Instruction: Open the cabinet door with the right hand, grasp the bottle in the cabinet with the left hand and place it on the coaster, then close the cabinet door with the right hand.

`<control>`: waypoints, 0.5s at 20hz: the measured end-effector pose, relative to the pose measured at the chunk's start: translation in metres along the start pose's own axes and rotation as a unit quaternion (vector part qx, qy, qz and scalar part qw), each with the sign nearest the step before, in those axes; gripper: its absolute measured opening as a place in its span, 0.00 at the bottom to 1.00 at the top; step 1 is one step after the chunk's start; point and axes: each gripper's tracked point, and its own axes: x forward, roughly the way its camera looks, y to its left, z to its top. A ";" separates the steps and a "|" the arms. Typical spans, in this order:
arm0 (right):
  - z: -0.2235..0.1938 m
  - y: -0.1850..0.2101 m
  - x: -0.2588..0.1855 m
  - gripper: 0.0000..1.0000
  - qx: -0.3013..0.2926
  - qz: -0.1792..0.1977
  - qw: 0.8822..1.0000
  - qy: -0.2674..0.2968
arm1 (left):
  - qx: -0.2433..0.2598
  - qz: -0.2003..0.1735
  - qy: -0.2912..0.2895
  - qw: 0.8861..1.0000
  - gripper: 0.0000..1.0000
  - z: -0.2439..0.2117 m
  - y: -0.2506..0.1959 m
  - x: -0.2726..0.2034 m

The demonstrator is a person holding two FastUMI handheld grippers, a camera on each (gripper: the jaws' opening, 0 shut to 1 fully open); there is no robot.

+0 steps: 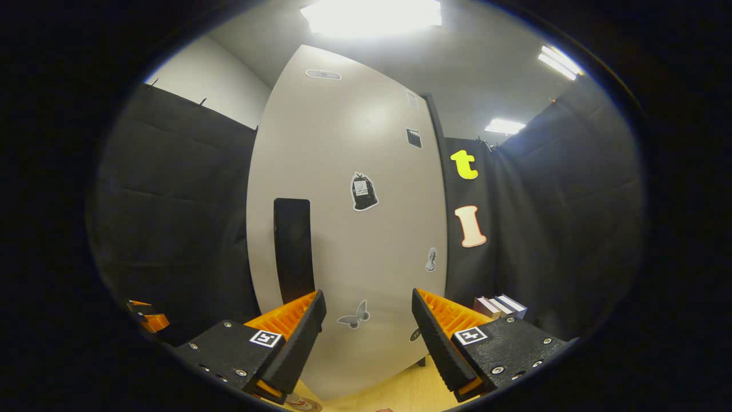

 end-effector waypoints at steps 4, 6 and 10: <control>-0.008 0.008 0.011 0.94 0.000 0.007 1.000 0.006 | 0.000 0.000 -0.004 1.000 0.85 0.002 0.001 0.000; -0.013 0.006 0.012 0.94 0.001 0.004 1.000 0.011 | -0.002 -0.003 -0.006 1.000 0.81 0.003 0.000 0.001; -0.016 0.000 0.006 0.94 -0.003 -0.013 1.000 0.016 | -0.010 -0.016 -0.007 1.000 0.81 0.004 -0.008 0.002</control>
